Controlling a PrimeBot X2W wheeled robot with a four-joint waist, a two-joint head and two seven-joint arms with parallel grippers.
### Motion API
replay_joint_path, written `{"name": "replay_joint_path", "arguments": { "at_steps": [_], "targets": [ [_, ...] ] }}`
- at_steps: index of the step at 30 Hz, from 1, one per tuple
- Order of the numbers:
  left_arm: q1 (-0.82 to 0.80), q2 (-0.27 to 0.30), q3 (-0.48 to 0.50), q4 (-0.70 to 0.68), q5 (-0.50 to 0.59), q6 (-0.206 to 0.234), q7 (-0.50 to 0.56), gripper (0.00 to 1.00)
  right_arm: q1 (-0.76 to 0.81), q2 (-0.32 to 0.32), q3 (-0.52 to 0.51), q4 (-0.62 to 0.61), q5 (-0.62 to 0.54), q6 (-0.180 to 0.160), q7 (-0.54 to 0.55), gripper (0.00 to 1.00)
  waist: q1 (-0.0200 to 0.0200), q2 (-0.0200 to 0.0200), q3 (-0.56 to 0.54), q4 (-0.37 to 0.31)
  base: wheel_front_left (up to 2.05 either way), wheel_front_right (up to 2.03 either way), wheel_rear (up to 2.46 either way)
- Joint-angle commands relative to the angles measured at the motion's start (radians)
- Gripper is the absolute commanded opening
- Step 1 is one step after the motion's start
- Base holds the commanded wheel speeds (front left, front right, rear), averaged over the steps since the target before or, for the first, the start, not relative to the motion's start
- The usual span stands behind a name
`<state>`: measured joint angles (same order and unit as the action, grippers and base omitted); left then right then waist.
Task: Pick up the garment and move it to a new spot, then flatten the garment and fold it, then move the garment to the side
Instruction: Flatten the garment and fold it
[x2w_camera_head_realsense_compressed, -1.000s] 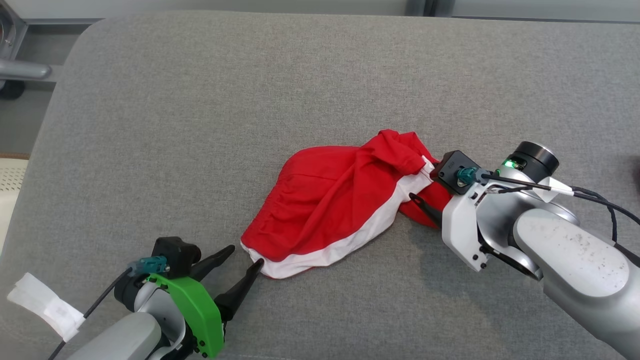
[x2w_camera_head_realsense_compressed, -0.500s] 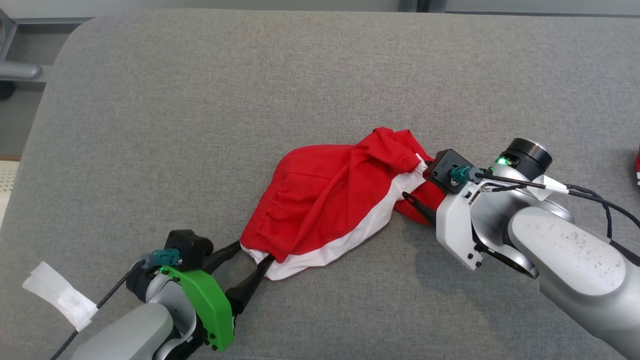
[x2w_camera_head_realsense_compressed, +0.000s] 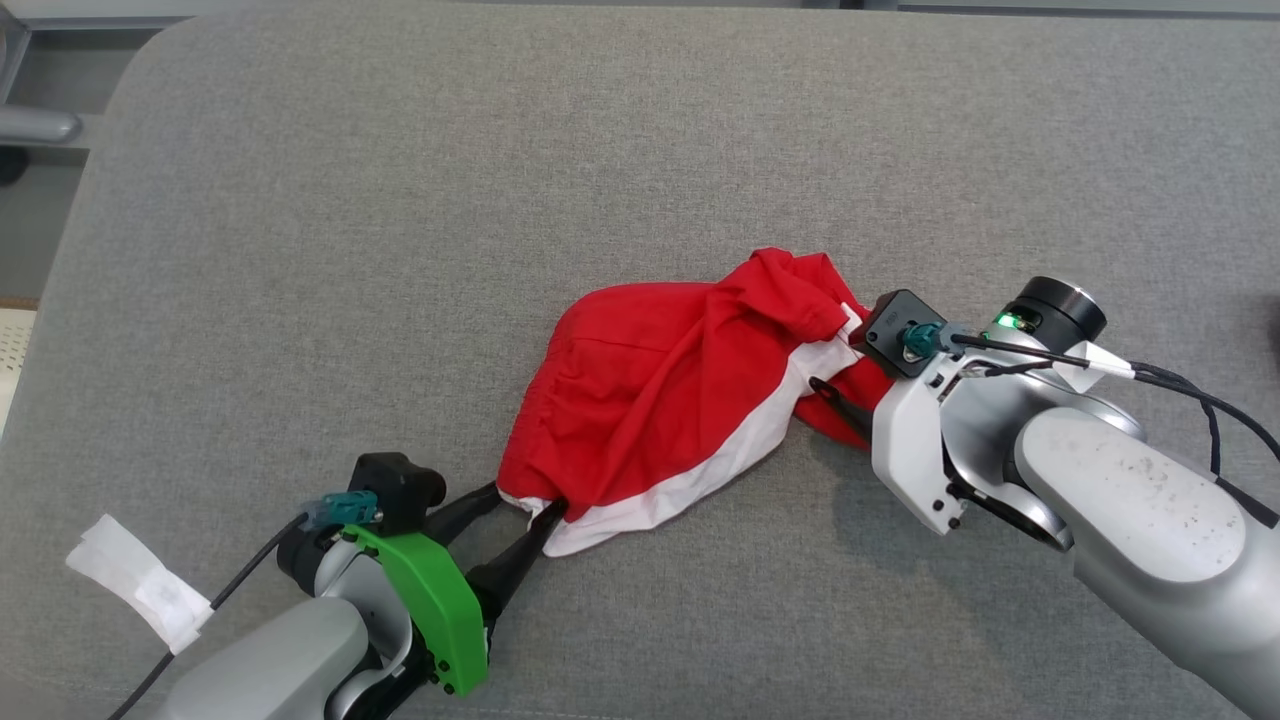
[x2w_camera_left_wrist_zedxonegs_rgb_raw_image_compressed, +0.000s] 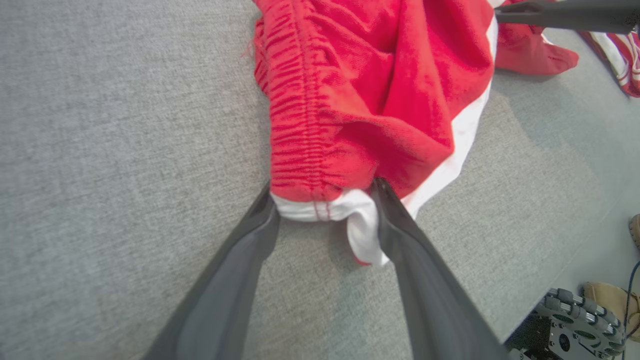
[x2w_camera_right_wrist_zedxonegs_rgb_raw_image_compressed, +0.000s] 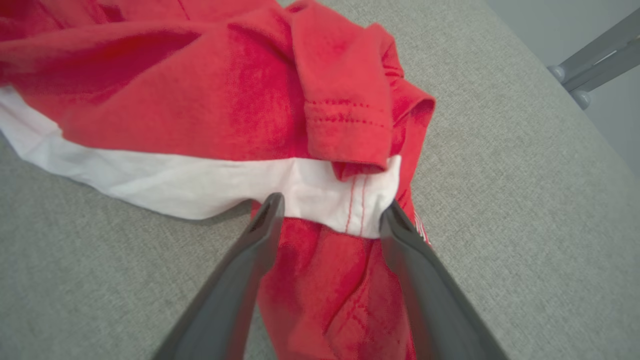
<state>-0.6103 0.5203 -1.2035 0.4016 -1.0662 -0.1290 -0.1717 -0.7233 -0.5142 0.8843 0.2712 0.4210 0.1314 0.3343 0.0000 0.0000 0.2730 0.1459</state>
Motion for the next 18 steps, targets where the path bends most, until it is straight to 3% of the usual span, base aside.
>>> {"name": "replay_joint_path", "arguments": {
  "at_steps": [1,2,11,18],
  "targets": [
    [-0.023,-0.006,-0.009,-0.003,-0.020,-0.002,-0.013,0.40,-0.005,0.004,-0.009,0.008,0.013,-0.001,-0.001,0.00,0.0000,0.0000,0.002,0.000,0.00,0.00,0.00],
    [-0.025,-0.010,-0.013,-0.007,-0.031,-0.002,-0.016,0.00,-0.002,0.007,-0.016,0.012,0.019,-0.001,-0.004,0.00,0.0000,0.0000,0.002,0.000,0.00,0.00,0.00],
    [-0.041,0.034,-0.041,-0.063,-0.101,-0.002,-0.046,0.00,0.026,-0.007,-0.094,-0.011,0.080,-0.002,-0.038,0.00,0.0000,0.0000,-0.011,-0.015,0.00,0.00,0.00],
    [-0.004,0.158,0.009,-0.251,-0.183,-0.002,-0.080,0.00,0.161,-0.036,-0.332,-0.140,0.210,-0.001,-0.066,0.00,0.0000,0.0000,-0.052,-0.033,0.00,0.00,0.00]
  ]
}}
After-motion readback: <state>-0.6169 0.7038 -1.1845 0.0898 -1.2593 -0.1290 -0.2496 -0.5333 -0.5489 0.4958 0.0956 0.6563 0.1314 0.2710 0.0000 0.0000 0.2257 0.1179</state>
